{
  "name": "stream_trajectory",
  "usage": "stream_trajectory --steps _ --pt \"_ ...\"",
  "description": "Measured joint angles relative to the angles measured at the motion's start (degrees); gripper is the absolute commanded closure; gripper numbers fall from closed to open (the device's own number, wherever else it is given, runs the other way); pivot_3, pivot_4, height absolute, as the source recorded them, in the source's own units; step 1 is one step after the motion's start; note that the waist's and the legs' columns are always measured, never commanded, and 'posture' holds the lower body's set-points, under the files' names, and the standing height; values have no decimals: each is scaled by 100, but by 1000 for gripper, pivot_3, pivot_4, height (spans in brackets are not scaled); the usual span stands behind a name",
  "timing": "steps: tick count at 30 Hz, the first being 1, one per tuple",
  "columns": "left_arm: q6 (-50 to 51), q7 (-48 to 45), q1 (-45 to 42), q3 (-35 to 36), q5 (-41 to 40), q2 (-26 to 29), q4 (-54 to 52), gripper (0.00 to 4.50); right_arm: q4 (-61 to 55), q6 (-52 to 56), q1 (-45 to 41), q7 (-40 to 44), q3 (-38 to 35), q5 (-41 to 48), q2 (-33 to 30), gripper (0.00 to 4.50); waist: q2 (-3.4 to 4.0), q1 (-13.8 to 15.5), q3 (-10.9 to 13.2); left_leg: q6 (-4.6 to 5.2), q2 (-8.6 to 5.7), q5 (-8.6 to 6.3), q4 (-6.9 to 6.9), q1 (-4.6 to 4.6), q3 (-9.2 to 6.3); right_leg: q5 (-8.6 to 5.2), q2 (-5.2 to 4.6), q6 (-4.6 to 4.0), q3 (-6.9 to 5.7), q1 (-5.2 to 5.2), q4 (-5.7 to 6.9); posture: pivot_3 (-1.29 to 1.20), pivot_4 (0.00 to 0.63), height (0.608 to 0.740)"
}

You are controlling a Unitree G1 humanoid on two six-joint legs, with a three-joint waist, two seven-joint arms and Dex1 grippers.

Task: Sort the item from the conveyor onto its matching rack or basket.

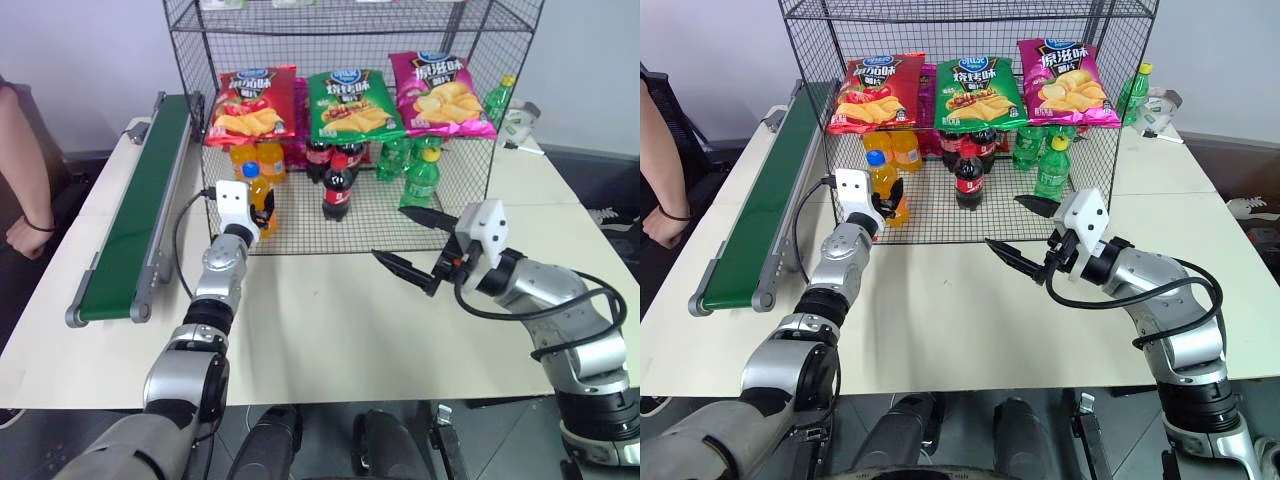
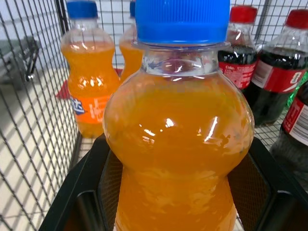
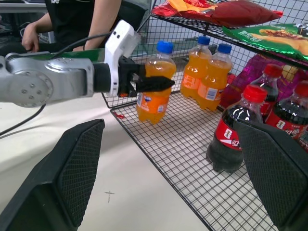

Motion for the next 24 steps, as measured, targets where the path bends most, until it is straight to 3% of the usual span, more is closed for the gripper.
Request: stream_trajectory --steps 1,5,13,24 --pt "-66 0 -30 14 4 -6 114 1861 0 0 8 -6 -1 0 0 0 0 -2 0 0 0 0 0 0 0 0 0 0 0 0 0 0 150 740" --pt "-285 -70 -149 142 -10 -34 405 75 0 0 29 -20 -11 1 0 0 0 -2 0 0 0 0 1 0 0 0 1 0 -1 -1 5 0 150 740" --pt "-258 -498 78 257 -175 -36 -105 26 -5 -2 50 -23 -16 1 -8 0 0 -14 -1 -1 0 1 2 3 0 0 3 0 0 0 9 0 150 740" --pt "1337 -571 1884 180 -233 275 -3603 26 -29 -4 59 17 -14 5 -26 0 3 -11 -2 -2 2 1 4 4 -1 0 1 -1 6 -1 15 0 150 740"
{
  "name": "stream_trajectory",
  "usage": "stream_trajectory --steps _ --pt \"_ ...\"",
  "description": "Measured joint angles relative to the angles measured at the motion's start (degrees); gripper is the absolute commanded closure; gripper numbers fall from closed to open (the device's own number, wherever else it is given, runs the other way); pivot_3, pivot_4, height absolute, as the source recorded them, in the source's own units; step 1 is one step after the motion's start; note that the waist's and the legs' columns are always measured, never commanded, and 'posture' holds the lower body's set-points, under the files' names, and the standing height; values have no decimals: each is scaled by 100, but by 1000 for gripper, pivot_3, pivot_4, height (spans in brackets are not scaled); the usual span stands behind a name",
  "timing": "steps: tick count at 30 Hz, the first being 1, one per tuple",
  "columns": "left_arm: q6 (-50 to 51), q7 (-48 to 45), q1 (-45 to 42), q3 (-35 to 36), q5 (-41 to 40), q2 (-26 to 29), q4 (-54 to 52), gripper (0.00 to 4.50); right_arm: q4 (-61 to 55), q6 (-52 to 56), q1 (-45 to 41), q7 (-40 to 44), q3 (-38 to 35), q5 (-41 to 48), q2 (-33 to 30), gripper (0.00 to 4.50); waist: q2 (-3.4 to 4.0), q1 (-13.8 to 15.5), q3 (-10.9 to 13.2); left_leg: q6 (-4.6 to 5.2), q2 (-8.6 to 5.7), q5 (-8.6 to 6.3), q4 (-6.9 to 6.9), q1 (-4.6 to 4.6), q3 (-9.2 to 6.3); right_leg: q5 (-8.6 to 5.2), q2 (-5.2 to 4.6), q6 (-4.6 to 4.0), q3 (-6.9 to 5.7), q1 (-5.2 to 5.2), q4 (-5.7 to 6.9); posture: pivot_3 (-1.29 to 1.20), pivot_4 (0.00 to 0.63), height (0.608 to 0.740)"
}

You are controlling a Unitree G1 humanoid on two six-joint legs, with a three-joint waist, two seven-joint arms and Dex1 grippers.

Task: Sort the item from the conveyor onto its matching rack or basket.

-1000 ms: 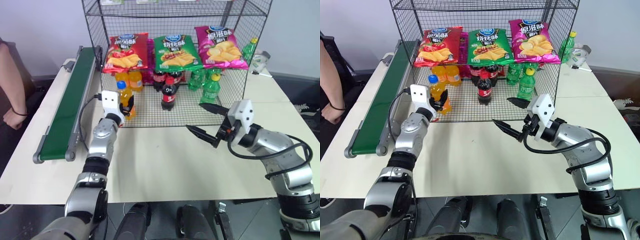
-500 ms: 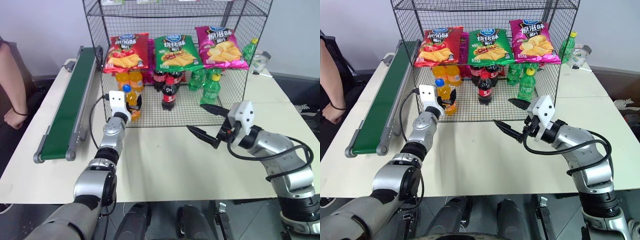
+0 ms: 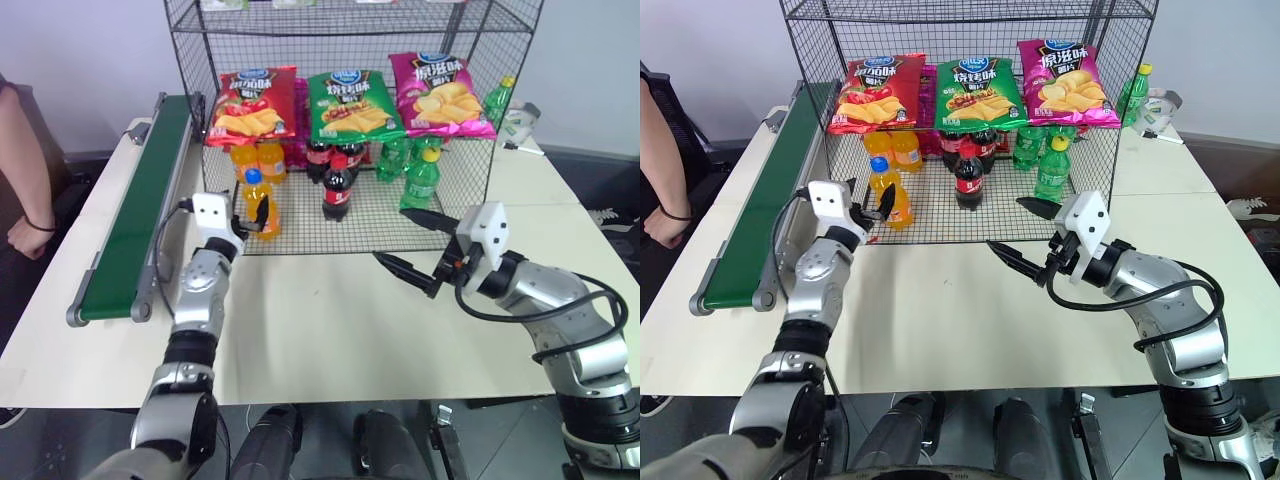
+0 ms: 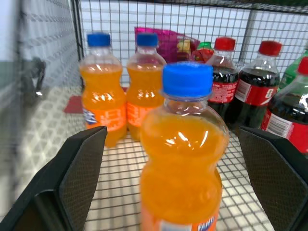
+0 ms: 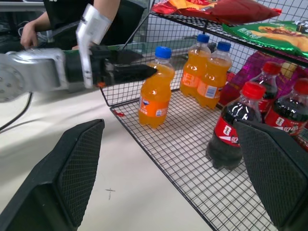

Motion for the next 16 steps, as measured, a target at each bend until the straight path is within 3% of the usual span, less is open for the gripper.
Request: stream_trajectory --steps 7,16 --pt "1964 -1027 984 -55 -952 1047 -2291 26 0 -9 30 124 -22 12 -29 0 5 -4 -3 0 5 0 -4 2 0 -1 -3 -3 2 0 0 0 150 740" --pt "3048 -1866 1729 497 -1636 2252 -3111 26 -6 -10 372 266 -198 62 -202 0 10 19 -3 0 6 -2 -7 2 -2 -12 -8 -21 8 1 -9 0 150 740"
